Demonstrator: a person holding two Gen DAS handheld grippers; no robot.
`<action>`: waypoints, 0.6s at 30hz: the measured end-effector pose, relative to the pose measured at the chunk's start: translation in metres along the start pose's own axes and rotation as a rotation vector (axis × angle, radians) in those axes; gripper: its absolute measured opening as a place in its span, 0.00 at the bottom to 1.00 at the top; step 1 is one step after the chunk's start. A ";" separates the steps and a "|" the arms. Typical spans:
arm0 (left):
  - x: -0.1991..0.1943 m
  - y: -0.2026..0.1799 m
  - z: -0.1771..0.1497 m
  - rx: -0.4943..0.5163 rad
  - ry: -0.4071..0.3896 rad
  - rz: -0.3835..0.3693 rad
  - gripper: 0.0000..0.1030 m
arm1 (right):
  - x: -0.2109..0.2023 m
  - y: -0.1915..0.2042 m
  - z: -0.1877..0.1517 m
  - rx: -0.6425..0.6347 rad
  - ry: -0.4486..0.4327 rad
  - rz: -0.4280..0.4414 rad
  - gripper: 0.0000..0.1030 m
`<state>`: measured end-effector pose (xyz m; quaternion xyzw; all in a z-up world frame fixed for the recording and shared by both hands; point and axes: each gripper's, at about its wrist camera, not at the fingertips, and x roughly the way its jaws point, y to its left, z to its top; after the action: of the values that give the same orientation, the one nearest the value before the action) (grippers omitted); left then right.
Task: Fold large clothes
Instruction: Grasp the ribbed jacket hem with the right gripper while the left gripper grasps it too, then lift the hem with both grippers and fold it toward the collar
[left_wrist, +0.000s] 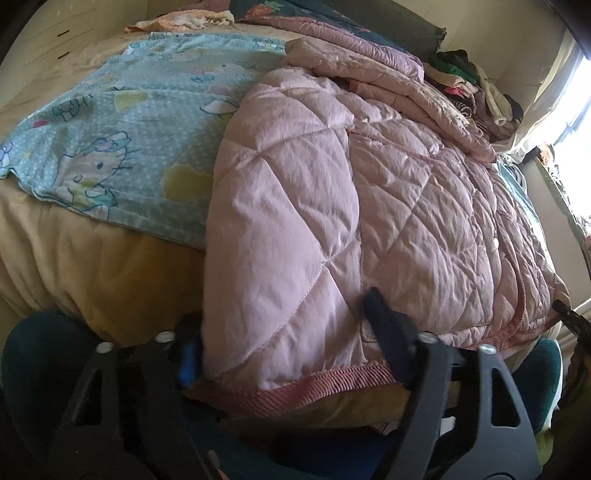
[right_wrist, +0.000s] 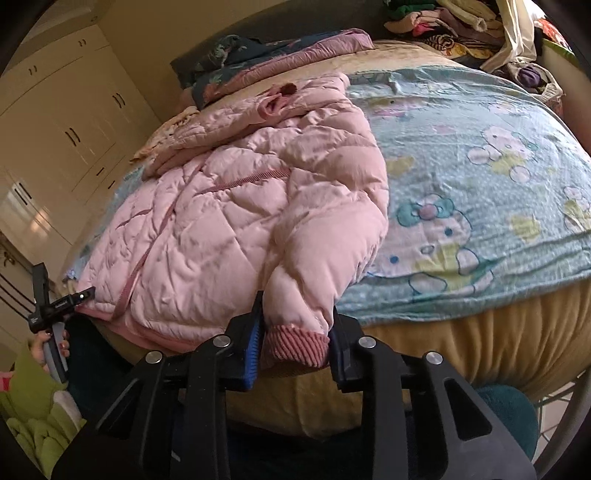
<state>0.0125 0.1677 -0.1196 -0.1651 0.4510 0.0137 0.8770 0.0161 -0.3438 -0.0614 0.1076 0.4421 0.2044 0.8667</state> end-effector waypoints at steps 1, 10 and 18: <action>-0.002 -0.001 0.000 0.006 -0.003 -0.002 0.49 | 0.002 0.000 0.001 0.002 0.004 0.003 0.29; -0.018 -0.019 0.006 0.088 -0.074 0.018 0.14 | 0.007 -0.008 -0.005 0.039 -0.009 0.033 0.23; -0.040 -0.033 0.035 0.126 -0.179 0.004 0.10 | -0.030 0.017 0.025 -0.063 -0.169 0.023 0.17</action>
<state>0.0215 0.1522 -0.0599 -0.1069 0.3714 0.0016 0.9223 0.0163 -0.3424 -0.0184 0.1021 0.3594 0.2184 0.9015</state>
